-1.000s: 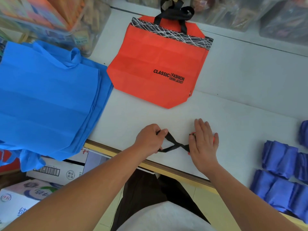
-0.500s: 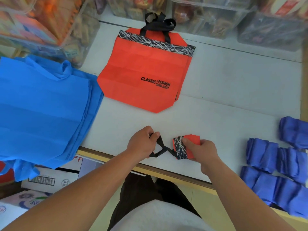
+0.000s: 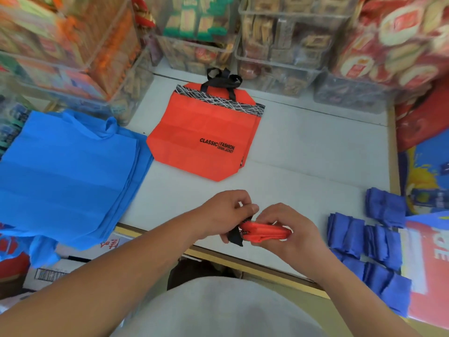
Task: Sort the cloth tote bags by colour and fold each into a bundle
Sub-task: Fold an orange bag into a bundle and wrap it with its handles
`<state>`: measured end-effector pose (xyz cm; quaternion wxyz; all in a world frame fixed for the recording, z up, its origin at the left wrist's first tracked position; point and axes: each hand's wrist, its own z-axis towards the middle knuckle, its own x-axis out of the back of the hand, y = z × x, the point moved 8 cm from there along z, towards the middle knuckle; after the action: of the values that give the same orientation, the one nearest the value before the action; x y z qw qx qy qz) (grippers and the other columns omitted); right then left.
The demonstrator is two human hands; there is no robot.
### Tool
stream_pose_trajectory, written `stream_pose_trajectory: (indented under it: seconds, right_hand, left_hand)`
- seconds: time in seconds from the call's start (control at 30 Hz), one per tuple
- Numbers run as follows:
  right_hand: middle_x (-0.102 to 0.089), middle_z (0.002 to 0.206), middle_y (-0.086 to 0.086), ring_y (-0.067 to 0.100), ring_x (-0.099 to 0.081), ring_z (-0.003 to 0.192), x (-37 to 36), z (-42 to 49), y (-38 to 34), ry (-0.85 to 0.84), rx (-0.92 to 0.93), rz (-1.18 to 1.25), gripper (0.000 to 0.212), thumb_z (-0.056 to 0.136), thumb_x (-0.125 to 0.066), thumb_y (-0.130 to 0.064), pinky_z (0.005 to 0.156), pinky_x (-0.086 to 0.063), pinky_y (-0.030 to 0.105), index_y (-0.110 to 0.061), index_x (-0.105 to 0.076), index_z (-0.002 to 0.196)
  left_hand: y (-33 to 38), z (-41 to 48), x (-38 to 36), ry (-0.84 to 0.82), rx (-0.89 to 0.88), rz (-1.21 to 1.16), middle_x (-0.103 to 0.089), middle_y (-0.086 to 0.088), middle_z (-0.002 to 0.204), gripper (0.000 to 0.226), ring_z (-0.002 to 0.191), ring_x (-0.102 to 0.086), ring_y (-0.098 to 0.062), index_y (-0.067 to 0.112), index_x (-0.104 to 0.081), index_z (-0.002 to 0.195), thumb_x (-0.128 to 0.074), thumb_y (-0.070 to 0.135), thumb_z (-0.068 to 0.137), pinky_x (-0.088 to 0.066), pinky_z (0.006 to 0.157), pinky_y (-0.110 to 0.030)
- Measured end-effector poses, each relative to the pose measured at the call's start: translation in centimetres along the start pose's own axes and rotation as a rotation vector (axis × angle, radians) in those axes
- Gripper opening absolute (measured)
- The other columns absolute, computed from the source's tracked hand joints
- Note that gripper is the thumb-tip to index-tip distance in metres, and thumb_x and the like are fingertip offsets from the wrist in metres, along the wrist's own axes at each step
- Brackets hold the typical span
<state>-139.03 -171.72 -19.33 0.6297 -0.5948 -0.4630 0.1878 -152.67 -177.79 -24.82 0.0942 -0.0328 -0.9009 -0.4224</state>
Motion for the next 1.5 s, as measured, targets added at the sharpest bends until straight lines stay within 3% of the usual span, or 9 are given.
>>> stream_pose_trajectory:
  seconds: [0.2, 0.33, 0.53, 0.7, 0.87, 1.0, 1.2, 1.4, 1.5]
  right_hand:
    - [-0.053, 0.141, -0.015, 0.006, -0.058, 0.121, 1.0, -0.3, -0.6, 0.113, -0.115, 0.115, 0.034, 0.066, -0.094, -0.01, 0.093, -0.054, 0.026, -0.026, -0.075, 0.089]
    - [-0.074, 0.116, -0.004, 0.022, -0.072, 0.098, 0.4, -0.6, 0.1, 0.08, -0.189, 0.248, 0.028, 0.078, -0.083, 0.002, 0.089, -0.059, 0.047, -0.01, -0.062, 0.091]
    - [-0.069, 0.08, -0.007, 0.01, -0.065, 0.071, 2.3, -0.8, 1.2, 0.281, -0.301, 0.314, 0.025, 0.082, -0.083, -0.009, 0.059, -0.051, 0.02, -0.018, -0.061, 0.09]
    - [-0.071, 0.096, -0.007, 0.013, -0.069, 0.086, 2.7, -0.7, 1.4, 0.298, -0.32, 0.406, 0.037, 0.085, -0.081, -0.016, 0.071, -0.059, 0.032, -0.039, -0.059, 0.104]
    - [-0.071, 0.097, -0.011, 0.01, -0.07, 0.086, 3.1, -0.7, 1.1, 0.355, -0.292, 0.414, 0.029, 0.085, -0.08, -0.012, 0.065, -0.055, 0.023, -0.032, -0.064, 0.099]
    - [-0.071, 0.098, -0.011, 0.014, -0.07, 0.089, 2.9, -1.1, 1.8, 0.344, -0.313, 0.37, 0.028, 0.086, -0.08, -0.016, 0.069, -0.057, 0.03, -0.039, -0.064, 0.092]
    - [-0.068, 0.096, -0.014, 0.012, -0.068, 0.091, 2.5, -0.8, 1.2, 0.199, -0.235, 0.176, 0.022, 0.092, -0.075, -0.024, 0.078, -0.058, 0.036, -0.041, -0.061, 0.097]
    - [-0.066, 0.095, -0.009, 0.013, -0.064, 0.09, 1.9, -0.8, 0.5, 0.027, -0.153, 0.002, 0.013, 0.095, -0.069, -0.029, 0.074, -0.053, 0.025, -0.039, -0.062, 0.1]
    - [-0.066, 0.096, -0.01, 0.013, -0.064, 0.09, 1.7, -0.9, 0.2, 0.01, -0.144, -0.006, 0.01, 0.095, -0.069, -0.029, 0.076, -0.054, 0.026, -0.037, -0.063, 0.1]
  left_hand:
    - [3.0, -2.6, -0.4, -0.051, -0.054, -0.087, -0.065, -0.001, 0.081, 0.032, 0.07, -0.066, -0.019, 0.023, -0.067, 0.101, -0.046, 0.047, 0.105, -0.045, 0.057, -0.032]
    - [3.5, -3.5, -0.3, -0.031, -0.062, -0.13, -0.063, 0.006, 0.099, 0.033, 0.078, -0.059, -0.013, 0.034, -0.073, 0.111, -0.044, 0.048, 0.105, -0.049, 0.069, -0.03]
    - [2.8, -3.7, 0.9, 0.186, -0.141, -0.269, -0.072, 0.005, 0.107, 0.028, 0.089, -0.068, -0.001, 0.028, -0.069, 0.12, -0.073, 0.023, 0.092, -0.053, 0.08, -0.016]
    - [1.6, -3.4, -0.8, 0.261, -0.117, -0.277, -0.076, 0.004, 0.087, 0.021, 0.079, -0.071, -0.01, 0.016, -0.07, 0.096, -0.084, 0.015, 0.081, -0.059, 0.078, -0.027]
    - [1.9, -3.3, -1.2, 0.319, -0.124, -0.209, -0.071, -0.009, 0.081, 0.02, 0.066, -0.066, -0.015, 0.015, -0.068, 0.088, -0.084, 0.024, 0.081, -0.057, 0.055, -0.03]
    - [1.9, -3.4, -1.4, 0.297, -0.083, -0.12, -0.065, -0.002, 0.071, 0.021, 0.06, -0.061, -0.012, 0.015, -0.066, 0.085, -0.083, 0.027, 0.082, -0.049, 0.048, -0.024]
    - [2.9, -3.5, -1.2, 0.275, -0.006, -0.364, -0.07, -0.003, 0.086, 0.009, 0.073, -0.062, -0.01, 0.01, -0.069, 0.095, -0.073, 0.015, 0.088, -0.05, 0.063, -0.024]
    - [2.3, -3.9, -2.7, 0.154, 0.083, -0.343, -0.077, -0.001, 0.094, 0.052, 0.094, -0.071, -0.018, 0.01, -0.072, 0.099, -0.066, 0.06, 0.087, -0.053, 0.07, -0.028]
    - [1.5, -3.9, -3.0, 0.089, 0.167, -0.472, -0.077, -0.004, 0.092, 0.047, 0.089, -0.07, -0.02, 0.01, -0.072, 0.096, -0.072, 0.056, 0.087, -0.05, 0.067, -0.028]
